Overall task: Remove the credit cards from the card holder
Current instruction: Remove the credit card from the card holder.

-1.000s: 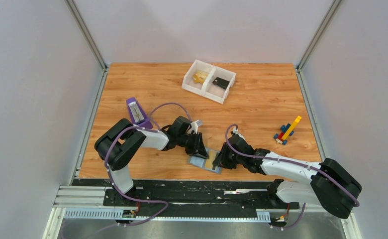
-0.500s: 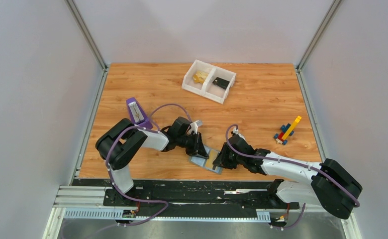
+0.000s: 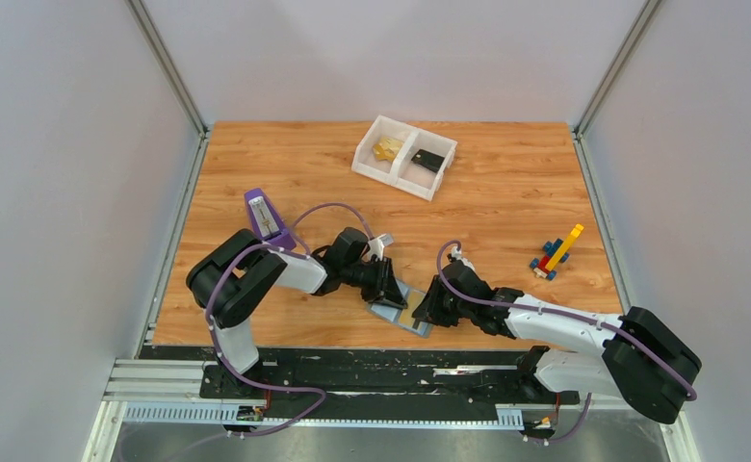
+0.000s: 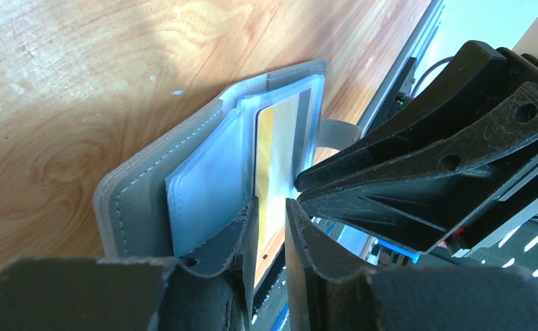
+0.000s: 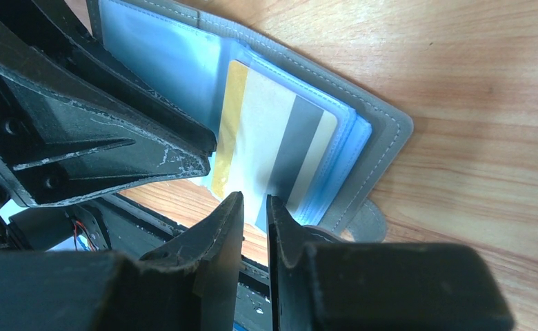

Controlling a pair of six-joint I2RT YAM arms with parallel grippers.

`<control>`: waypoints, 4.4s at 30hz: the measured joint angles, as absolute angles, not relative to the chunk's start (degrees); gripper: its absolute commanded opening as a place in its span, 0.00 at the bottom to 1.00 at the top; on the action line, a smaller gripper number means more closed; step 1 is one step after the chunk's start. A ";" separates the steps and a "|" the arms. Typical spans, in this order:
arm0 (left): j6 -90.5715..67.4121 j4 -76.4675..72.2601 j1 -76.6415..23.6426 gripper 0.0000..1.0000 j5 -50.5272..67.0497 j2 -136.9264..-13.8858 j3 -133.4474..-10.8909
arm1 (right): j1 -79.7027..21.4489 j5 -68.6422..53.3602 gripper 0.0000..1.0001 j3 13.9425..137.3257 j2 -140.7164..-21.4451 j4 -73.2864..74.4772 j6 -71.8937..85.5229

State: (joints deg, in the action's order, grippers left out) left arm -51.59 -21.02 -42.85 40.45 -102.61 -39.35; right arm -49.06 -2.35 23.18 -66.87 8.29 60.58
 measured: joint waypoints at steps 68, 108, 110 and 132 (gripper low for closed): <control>-48.84 -16.08 -43.94 0.00 33.69 -99.48 -38.63 | -47.44 2.74 0.19 24.38 -68.23 8.84 53.89; -46.44 -5.80 -38.09 0.00 32.91 -89.69 -36.80 | -45.08 0.97 0.19 22.50 -66.92 6.55 53.32; -46.02 -3.99 -38.06 0.00 31.79 -87.20 -36.80 | -45.06 1.04 0.19 22.92 -66.92 7.03 52.29; -42.63 5.37 -37.89 0.42 30.94 -79.02 -39.27 | -44.99 -0.32 0.32 31.20 -64.18 11.81 41.12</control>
State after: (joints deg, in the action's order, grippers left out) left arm -42.63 5.37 -37.89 30.94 -79.02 -39.27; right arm -44.99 -0.32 31.20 -64.18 11.81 41.12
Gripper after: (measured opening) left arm 0.349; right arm 0.262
